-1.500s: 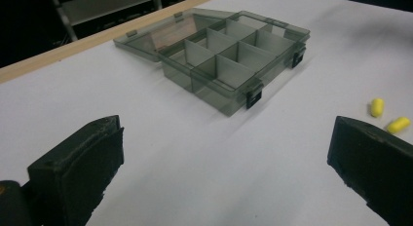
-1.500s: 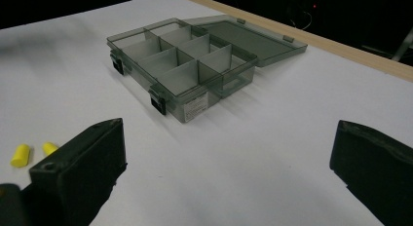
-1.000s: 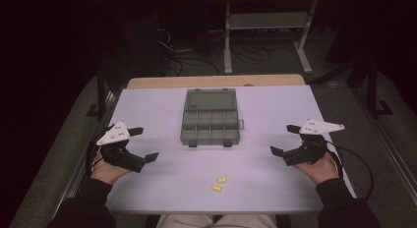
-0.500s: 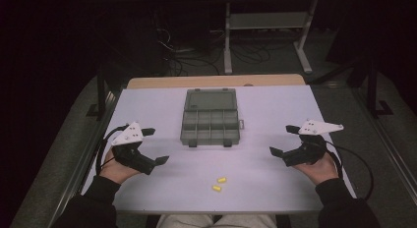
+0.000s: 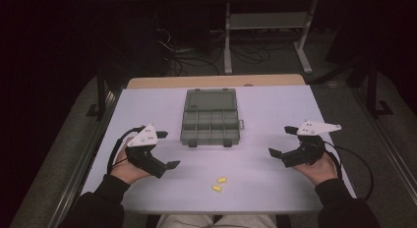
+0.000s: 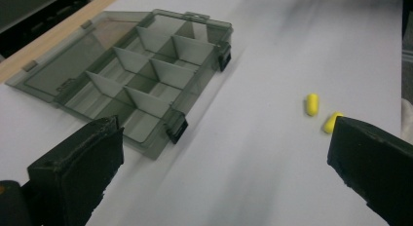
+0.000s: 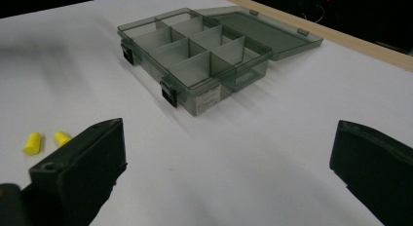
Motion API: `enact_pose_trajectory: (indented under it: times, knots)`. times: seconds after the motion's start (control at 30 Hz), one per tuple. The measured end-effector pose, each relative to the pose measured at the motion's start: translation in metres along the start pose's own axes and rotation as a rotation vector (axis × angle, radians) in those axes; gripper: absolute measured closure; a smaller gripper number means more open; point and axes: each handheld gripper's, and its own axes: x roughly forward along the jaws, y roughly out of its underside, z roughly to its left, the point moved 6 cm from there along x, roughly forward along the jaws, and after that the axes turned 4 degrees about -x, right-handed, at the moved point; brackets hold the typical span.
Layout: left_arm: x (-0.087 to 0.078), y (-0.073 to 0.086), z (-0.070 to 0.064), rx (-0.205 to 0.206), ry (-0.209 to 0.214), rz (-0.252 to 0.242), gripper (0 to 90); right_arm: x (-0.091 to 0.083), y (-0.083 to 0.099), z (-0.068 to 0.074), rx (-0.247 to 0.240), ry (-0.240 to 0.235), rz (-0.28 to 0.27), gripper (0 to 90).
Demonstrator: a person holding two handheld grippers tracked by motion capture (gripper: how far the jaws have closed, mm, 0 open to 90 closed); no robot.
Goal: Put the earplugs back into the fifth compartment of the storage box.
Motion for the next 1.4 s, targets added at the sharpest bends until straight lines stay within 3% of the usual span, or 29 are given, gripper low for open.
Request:
enact_pose_trajectory:
  times: [0.5,1.1,1.4]
  knots:
    - [0.024,-0.001,-0.021,0.027,0.078,0.029,0.0,0.003,0.001,0.002,-0.007,-0.007,0.015,0.0]
    - [0.055,-0.014,-0.050,0.095,0.162,0.074,0.0,0.004,0.002,0.002,-0.010,-0.013,0.022,0.0]
    - [0.067,-0.012,-0.063,0.133,0.190,0.117,0.0,0.003,0.002,0.002,-0.012,-0.011,0.020,0.0]
